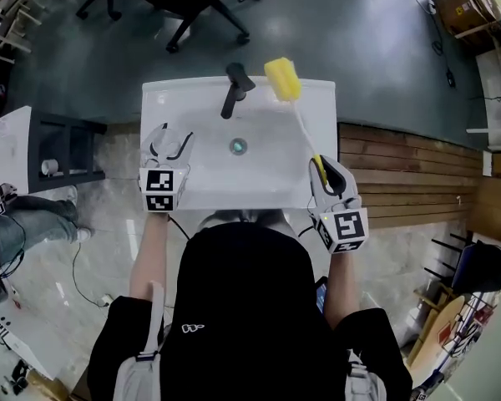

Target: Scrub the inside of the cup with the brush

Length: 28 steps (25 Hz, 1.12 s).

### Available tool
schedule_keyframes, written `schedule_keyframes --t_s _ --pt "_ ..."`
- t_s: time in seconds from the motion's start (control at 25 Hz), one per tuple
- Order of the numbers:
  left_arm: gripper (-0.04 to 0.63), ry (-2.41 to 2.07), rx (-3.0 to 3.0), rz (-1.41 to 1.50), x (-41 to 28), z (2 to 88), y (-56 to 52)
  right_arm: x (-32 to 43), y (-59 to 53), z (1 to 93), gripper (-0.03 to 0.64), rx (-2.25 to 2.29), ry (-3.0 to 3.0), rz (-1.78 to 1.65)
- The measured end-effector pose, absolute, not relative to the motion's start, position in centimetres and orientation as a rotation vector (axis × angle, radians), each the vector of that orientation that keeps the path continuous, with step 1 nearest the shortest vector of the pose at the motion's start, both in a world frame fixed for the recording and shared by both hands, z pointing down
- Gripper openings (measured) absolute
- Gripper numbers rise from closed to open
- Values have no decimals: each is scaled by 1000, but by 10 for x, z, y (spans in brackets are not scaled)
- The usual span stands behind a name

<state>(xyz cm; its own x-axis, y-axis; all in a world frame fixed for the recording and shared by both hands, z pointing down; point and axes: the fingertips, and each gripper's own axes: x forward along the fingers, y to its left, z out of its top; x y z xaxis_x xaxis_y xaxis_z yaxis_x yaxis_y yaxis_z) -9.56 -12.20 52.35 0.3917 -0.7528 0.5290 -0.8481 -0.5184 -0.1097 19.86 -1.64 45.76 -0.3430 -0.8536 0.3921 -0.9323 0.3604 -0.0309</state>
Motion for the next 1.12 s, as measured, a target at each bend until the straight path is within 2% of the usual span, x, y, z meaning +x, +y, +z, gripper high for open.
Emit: schedule_keyframes --t_s 0.6,1.12 --pt "276 -1445 2391 740 -98 530 -104 262 -9 551 54 1753 -2018 542" --pt "276 -1450 2355 770 -104 533 -93 282 -9 605 54 1754 -1807 609"
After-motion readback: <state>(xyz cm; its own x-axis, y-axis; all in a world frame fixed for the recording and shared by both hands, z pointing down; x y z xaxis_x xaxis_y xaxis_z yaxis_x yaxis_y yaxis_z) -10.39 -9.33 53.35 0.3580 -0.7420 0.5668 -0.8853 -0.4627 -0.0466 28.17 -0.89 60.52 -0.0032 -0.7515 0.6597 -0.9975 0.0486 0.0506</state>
